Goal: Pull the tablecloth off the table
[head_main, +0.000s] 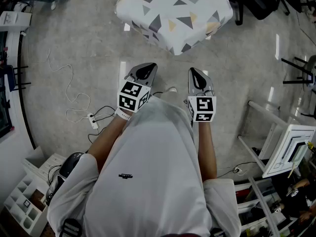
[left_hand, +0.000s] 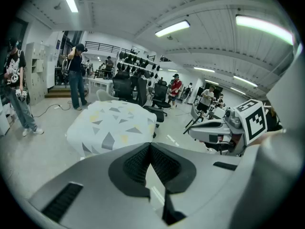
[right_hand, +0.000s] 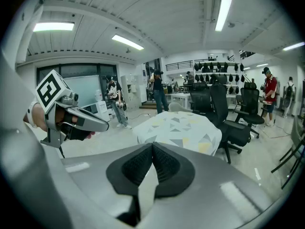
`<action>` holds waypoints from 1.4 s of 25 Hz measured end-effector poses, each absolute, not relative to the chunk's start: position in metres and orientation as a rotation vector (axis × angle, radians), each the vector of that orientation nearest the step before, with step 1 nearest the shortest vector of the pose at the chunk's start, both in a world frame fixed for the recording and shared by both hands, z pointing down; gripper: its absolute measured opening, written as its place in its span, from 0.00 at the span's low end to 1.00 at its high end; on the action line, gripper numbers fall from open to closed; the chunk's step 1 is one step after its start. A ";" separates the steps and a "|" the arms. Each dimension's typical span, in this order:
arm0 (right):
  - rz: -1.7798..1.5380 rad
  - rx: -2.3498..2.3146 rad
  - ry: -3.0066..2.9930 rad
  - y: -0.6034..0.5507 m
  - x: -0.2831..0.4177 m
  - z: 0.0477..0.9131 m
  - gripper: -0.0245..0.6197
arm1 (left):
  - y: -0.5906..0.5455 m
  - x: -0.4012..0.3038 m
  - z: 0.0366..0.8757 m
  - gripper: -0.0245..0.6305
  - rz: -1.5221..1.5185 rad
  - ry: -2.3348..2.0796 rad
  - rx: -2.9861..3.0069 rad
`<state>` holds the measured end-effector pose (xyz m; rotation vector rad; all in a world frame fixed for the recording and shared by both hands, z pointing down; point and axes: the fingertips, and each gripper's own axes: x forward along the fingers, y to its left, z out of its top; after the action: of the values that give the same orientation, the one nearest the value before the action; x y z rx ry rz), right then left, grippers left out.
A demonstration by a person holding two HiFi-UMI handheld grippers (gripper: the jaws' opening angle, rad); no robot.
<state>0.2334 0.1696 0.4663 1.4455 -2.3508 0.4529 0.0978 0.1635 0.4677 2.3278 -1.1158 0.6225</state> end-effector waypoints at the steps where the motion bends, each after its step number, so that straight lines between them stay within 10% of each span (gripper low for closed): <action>1: 0.435 1.454 -2.363 0.177 0.229 0.456 0.06 | 0.169 0.095 0.454 0.05 0.586 -1.120 2.341; 35: 0.288 1.569 -2.409 0.127 -0.035 0.360 0.05 | 0.107 -0.162 0.350 0.05 0.253 -1.079 2.488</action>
<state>-0.0354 0.1275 0.3601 1.5691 -2.4091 0.2880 -0.1615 0.1072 0.3498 2.4877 -1.0791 0.2535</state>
